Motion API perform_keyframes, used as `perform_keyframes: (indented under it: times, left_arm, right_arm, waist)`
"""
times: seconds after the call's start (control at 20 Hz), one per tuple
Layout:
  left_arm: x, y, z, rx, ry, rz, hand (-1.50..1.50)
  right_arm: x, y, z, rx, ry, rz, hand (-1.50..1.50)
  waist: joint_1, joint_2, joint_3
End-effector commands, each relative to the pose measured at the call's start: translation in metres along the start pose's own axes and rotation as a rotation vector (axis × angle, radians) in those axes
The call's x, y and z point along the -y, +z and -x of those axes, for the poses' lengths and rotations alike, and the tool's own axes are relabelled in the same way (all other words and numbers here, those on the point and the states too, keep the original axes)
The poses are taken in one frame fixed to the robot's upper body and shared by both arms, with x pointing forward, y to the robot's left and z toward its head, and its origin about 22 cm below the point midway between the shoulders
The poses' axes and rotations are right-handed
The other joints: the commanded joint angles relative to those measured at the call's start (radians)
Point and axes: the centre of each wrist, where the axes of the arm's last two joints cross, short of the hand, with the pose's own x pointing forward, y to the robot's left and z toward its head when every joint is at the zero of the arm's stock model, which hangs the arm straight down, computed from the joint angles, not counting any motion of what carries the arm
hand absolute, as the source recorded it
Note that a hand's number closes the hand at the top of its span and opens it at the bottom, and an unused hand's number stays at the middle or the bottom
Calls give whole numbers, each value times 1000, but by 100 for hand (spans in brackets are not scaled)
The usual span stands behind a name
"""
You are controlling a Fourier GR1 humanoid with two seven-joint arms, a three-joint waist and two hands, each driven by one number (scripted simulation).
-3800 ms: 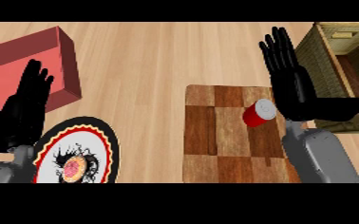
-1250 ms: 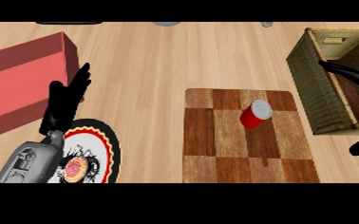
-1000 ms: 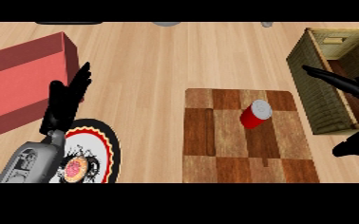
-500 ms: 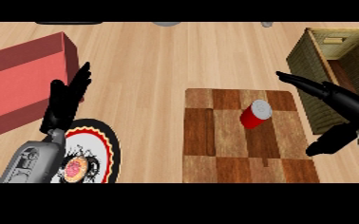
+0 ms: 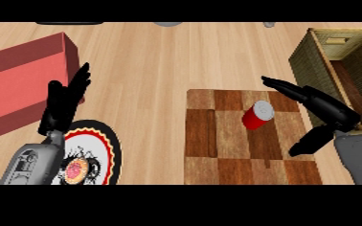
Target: Pick the can from the cutting board and place it in the basket
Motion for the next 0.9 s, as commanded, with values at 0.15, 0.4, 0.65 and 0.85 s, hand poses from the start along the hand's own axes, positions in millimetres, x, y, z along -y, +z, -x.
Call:
perform_keyframes:
  times: [0.15, 0.4, 0.65, 0.85]
  left_arm:
    - [11, -3, 5, -13, -1, 1, 0]
    - [1, 4, 11, 9, -1, 9, 0]
    - [8, -2, -2, -6, -7, -17, 0]
    - [-4, -1, -2, -4, -8, -15, 0]
  right_arm:
    - [5, -18, -2, -2, 4, -6, -150]
    - [-20, -36, 4, -31, -14, -30, -150]
    - [-26, -32, 13, -51, -11, -54, -150]
    - [-47, -39, 9, -50, -7, -71, -150]
  waist:
    - [0, 0, 0]
    - [1, 0, 0]
    - [0, 0, 0]
    - [0, 0, 0]
